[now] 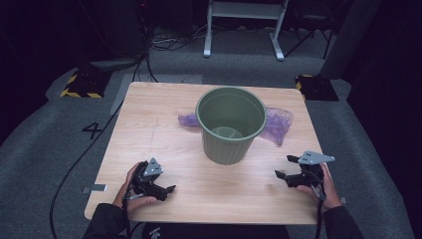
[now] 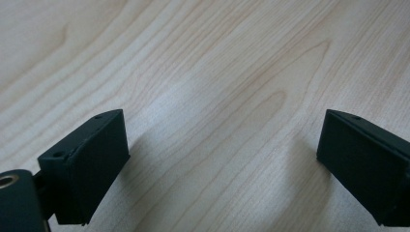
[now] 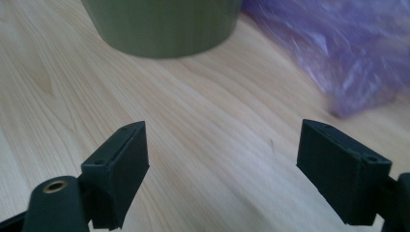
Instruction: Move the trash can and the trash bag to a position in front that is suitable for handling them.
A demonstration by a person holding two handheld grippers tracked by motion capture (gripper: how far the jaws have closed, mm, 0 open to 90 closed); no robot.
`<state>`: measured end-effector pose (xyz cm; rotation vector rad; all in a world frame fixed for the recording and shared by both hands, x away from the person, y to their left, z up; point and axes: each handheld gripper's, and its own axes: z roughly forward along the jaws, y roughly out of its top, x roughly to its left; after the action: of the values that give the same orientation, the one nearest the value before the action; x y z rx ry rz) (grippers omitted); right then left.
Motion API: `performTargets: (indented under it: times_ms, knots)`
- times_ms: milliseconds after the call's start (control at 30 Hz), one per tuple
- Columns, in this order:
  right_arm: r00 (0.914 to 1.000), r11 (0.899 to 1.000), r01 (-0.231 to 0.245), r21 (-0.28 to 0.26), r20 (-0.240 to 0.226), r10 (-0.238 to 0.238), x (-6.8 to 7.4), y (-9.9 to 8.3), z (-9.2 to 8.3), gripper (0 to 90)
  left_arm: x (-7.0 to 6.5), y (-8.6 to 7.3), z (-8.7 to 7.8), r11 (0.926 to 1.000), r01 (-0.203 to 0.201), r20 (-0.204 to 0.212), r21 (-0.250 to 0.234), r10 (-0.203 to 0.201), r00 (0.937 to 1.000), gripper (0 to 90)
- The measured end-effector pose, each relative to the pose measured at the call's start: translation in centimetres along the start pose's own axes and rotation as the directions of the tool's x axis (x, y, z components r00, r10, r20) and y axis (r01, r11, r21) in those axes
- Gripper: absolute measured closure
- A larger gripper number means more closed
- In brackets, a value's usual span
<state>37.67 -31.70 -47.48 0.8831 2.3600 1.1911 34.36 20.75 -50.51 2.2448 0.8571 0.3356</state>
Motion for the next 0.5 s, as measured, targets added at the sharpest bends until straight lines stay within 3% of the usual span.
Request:
performTargets:
  times_ms: [167,267,500]
  knots:
    - [0.9987,0.997,0.034,-0.065,-0.034,-0.036,0.1,2.0,0.7,18.0,0.2,0.0,0.0,1.0,-0.004,-0.004,0.006,0.004,1.0,1.4]
    - [0.9955,0.992,0.08,-0.102,-0.043,-0.084,0.5,3.2,1.4,17.4,0.2,0.0,0.0,1.0,0.002,0.0,0.007,-0.002,1.0,1.1]
    - [0.9919,0.99,0.11,-0.085,-0.053,-0.115,1.3,5.4,3.9,18.0,0.2,0.0,0.0,1.0,0.001,0.0,0.006,-0.001,1.0,1.2]
